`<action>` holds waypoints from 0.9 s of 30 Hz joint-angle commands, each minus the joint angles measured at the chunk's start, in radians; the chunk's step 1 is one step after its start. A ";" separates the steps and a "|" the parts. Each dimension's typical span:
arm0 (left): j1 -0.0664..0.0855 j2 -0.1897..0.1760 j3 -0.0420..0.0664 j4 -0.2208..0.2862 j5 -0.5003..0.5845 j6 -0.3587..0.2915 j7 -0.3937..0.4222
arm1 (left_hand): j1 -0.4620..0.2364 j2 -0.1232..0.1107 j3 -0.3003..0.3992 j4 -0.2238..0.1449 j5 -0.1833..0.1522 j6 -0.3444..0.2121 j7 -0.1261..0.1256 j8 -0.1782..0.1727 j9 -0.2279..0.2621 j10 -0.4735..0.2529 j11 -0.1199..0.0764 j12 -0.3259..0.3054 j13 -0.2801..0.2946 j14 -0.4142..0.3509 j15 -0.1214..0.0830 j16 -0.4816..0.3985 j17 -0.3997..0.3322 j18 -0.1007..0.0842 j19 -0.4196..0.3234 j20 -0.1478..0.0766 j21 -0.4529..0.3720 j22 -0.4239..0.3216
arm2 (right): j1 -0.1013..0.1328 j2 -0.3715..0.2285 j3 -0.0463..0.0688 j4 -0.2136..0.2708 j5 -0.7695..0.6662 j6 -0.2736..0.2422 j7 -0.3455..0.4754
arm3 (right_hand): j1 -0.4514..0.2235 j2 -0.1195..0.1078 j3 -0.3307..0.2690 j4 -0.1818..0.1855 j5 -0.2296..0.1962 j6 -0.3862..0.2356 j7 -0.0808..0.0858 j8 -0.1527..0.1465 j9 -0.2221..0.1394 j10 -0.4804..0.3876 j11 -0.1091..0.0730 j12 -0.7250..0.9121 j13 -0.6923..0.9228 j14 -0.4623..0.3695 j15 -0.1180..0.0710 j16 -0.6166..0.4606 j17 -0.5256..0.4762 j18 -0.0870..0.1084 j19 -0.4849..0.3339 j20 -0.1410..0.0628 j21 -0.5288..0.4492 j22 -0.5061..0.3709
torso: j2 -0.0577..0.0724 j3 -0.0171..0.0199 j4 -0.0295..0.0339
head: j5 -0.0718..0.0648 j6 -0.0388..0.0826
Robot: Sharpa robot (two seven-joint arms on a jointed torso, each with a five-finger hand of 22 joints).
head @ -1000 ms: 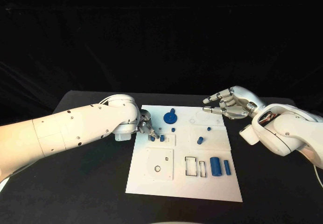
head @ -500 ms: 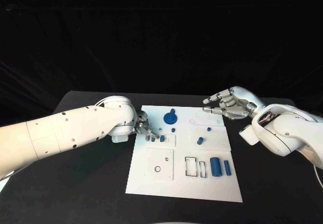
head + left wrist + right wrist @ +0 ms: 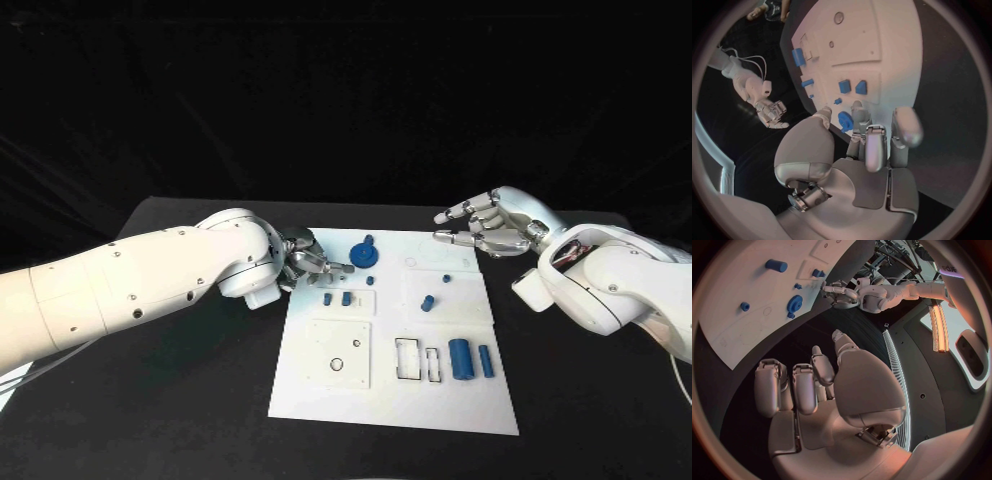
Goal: Assemble the parts on the task board
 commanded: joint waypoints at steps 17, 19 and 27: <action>-0.010 0.111 -0.013 -0.064 -0.396 -0.241 0.464 | 0.567 -0.018 0.055 -0.150 -0.043 -0.031 0.077 -0.240 -0.356 -0.210 0.082 -0.521 -0.584 -0.272 0.074 -0.674 -0.570 0.082 -0.180 0.068 -0.649 -0.516 | -0.001 0.006 -0.001 -0.008 -0.006 0.011 0.003 | -0.003 0.008 -0.005 0.000 0.005 0.006 0.001 0.003 0.001 -0.003 -0.003 -0.005 -0.002 0.052 0.001 -0.003 0.020 0.008 -0.007 0.001 -0.004 0.020 | 0.003 -0.0004 -0.0045 | -0.015 0.013; -0.012 0.131 -0.017 -0.081 -0.457 -0.225 0.462 | 0.579 -0.020 0.082 -0.155 -0.040 0.004 0.074 -0.270 -0.395 -0.173 0.076 -0.564 -0.642 -0.205 0.068 -0.608 -0.524 0.078 -0.139 0.062 -0.627 -0.508 | -0.001 0.007 -0.001 -0.008 -0.006 0.011 0.003 | -0.003 0.008 -0.005 0.000 0.005 0.006 0.001 0.003 0.001 -0.003 -0.003 -0.005 -0.002 0.052 0.001 -0.003 0.020 0.008 -0.007 0.001 -0.004 0.020 | 0.003 -0.0003 -0.0041 | -0.016 0.013; -0.022 0.177 -0.024 -0.126 -0.588 -0.148 0.435 | 0.547 -0.055 0.126 -0.140 -0.041 0.090 0.069 -0.324 -0.466 -0.105 0.075 -0.646 -0.747 0.024 0.059 -0.138 -0.072 0.018 0.058 0.053 -0.196 -0.171 | -0.002 0.010 -0.001 -0.009 -0.006 0.013 0.003 | -0.002 0.009 -0.007 0.000 0.006 0.006 0.001 0.002 0.001 -0.003 -0.004 -0.005 -0.002 0.052 0.001 -0.004 0.020 0.008 -0.007 0.001 -0.005 0.019 | 0.003 -0.0008 -0.0037 | -0.021 0.012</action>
